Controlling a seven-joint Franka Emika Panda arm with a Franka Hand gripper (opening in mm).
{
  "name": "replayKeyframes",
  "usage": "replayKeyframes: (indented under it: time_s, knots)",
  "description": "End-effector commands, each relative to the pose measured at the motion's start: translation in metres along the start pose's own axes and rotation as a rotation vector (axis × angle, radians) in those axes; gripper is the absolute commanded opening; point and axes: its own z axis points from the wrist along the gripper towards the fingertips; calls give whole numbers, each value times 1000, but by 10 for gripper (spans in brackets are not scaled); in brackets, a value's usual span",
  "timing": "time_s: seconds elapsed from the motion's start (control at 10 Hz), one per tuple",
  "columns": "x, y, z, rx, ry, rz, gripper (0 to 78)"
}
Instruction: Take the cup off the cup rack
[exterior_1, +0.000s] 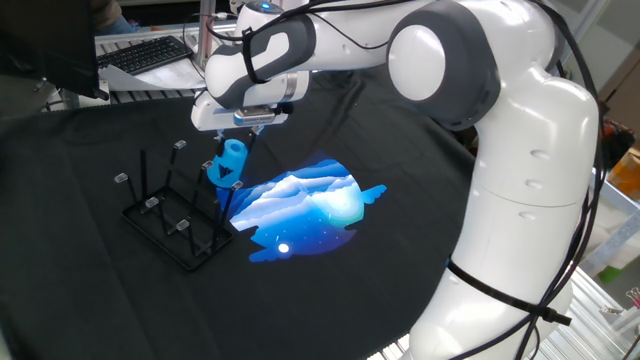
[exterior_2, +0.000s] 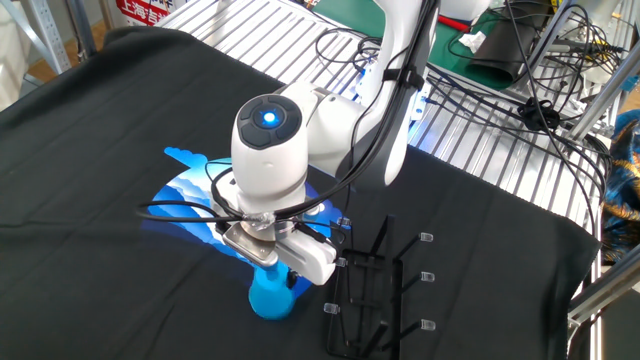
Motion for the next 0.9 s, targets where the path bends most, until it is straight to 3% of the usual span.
replayKeyframes:
  time_s: [0.1,0.4,0.9]
  knots:
    - [-1,0,-1,0,-3,2,774]
    - [-1,0,-1,0,-3,2,774]
    - [4,-1,-32,2,30,18,774]
